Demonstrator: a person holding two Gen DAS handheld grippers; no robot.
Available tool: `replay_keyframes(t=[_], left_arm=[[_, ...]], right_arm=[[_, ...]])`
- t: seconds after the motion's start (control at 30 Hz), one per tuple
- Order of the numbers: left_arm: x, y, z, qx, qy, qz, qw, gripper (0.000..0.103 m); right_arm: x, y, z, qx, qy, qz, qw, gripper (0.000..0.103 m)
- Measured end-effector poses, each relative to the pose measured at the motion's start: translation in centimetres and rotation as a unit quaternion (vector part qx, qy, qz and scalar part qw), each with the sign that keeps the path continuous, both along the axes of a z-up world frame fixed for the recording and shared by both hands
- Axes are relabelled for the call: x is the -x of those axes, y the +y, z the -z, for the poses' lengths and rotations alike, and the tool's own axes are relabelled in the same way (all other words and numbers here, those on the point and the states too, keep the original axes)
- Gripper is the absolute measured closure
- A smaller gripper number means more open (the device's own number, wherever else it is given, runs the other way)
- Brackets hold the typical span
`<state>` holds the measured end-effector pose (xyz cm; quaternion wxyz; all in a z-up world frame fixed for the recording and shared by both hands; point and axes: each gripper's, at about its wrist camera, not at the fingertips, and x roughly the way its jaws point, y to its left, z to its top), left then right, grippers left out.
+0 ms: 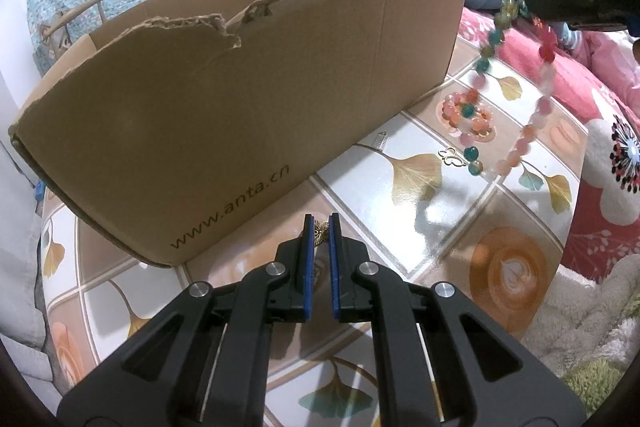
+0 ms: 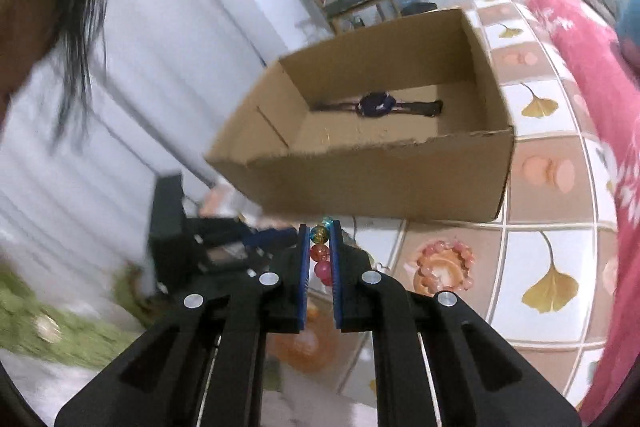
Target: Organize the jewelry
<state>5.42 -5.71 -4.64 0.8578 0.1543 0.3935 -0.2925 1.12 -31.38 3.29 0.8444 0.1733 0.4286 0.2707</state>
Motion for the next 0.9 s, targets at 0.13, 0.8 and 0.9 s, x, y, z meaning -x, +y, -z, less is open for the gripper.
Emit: replay_keyframes(t=[0.13, 0.8, 0.9], left_arm=[[0.0, -0.1, 0.0, 0.000, 0.000, 0.000, 1.0000, 0.097], [0.2, -0.4, 0.1, -0.002, -0.002, -0.003, 1.0000, 0.097], [0.2, -0.5, 0.2, -0.002, -0.002, -0.002, 1.0000, 0.097]], right_arm=[[-0.4, -2.0, 1.4, -0.010, 0.031, 0.041, 0.999, 0.093], [-2.3, 6.3, 6.4, 0.205, 0.012, -0.031, 0.978, 0.063], [-3.8, 7.4, 7.1, 0.196, 0.002, -0.031, 0.980, 0.064]])
